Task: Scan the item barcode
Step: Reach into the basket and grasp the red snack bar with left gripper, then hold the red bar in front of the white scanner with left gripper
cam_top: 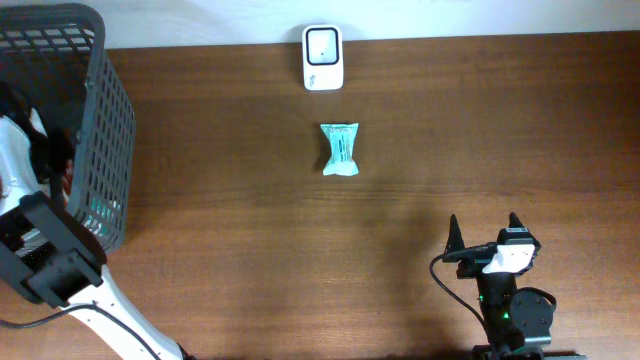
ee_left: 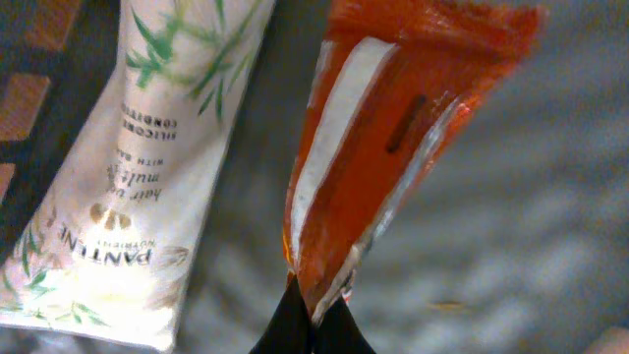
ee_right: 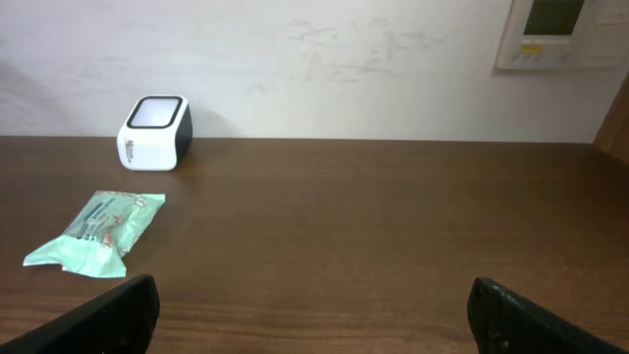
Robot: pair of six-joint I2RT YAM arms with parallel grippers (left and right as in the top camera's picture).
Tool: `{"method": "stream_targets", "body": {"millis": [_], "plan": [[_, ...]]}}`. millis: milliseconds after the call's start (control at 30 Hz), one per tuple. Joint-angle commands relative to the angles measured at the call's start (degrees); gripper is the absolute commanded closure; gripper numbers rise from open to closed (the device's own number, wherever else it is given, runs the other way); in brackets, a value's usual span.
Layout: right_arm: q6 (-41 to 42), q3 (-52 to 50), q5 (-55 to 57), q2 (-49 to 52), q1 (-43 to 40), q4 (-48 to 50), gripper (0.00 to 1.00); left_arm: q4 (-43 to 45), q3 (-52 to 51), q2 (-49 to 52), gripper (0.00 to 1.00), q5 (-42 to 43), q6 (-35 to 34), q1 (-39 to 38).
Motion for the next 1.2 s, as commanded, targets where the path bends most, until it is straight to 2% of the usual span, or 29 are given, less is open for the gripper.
{"method": "stream_targets", "body": {"millis": [0,167,300,467,600,800,1167], "plan": [[0.26,-0.42,0.72,-0.42,-0.33,-0.24,0.01,-2.08,8.81,-3.80,1.00,11.63,-4.24,0.00],[0.26,-0.42,0.72,-0.42,-0.31,-0.24,0.02,-1.44,13.66,-9.66,1.00,29.40,-4.22,-0.24],[0.26,-0.42,0.72,-0.42,-0.33,-0.24,0.01,0.48,15.56,-14.86,1.00,36.48,-4.24,-0.52],[0.26,-0.42,0.72,-0.42,-0.33,-0.24,0.01,7.02,15.74,-21.57,1.00,47.45,-4.37,-1.70],[0.26,-0.42,0.72,-0.42,-0.31,-0.24,0.01,12.76,15.74,-26.64,1.00,51.15,-8.37,-4.55],[0.26,-0.42,0.72,-0.42,-0.33,-0.24,0.02,19.17,15.74,-32.74,1.00,52.09,-9.75,-9.77],[0.26,-0.42,0.72,-0.42,-0.33,-0.24,0.02,19.61,15.74,-35.85,1.00,51.67,-9.79,-13.42]]}}
